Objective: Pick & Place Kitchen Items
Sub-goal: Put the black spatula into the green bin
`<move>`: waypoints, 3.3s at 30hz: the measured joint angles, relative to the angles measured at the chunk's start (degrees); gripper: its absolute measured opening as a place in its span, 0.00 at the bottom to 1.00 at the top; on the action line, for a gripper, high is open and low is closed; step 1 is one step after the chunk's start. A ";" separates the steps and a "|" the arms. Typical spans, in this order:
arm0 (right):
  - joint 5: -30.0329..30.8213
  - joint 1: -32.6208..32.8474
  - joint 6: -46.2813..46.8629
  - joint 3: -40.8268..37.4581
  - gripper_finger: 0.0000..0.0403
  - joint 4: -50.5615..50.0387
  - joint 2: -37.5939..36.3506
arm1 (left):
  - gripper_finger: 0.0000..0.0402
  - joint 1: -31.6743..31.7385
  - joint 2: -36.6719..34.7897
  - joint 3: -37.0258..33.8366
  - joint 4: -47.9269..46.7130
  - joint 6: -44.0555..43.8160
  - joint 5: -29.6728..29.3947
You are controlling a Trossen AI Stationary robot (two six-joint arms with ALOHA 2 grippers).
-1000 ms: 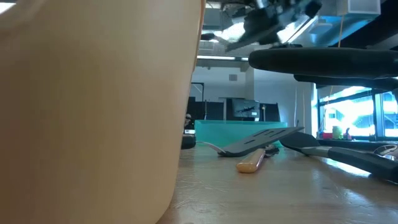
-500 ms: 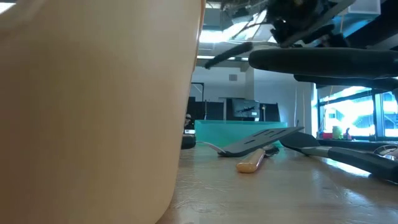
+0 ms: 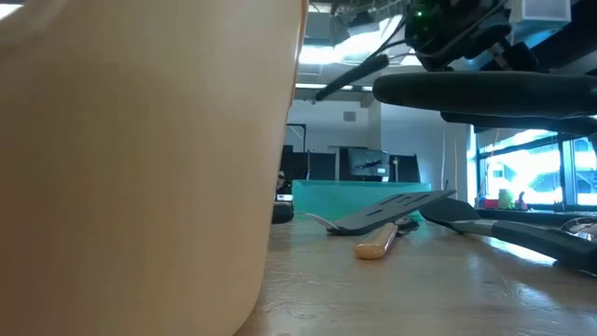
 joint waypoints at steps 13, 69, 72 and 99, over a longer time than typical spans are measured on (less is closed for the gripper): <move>1.49 1.15 1.98 0.00 0.01 3.28 1.00 | 0.55 -1.71 8.50 -0.04 8.31 9.16 -6.32; 6.47 1.53 2.57 0.00 0.04 8.41 1.00 | 0.27 0.28 17.72 0.09 14.31 6.19 -3.24; 8.03 1.28 2.55 0.00 0.11 11.85 0.97 | 0.27 0.25 16.86 0.07 11.14 3.37 -3.60; 12.94 -13.16 -7.35 18.01 0.45 25.01 0.30 | 0.26 11.33 15.02 13.46 -14.78 -3.35 1.48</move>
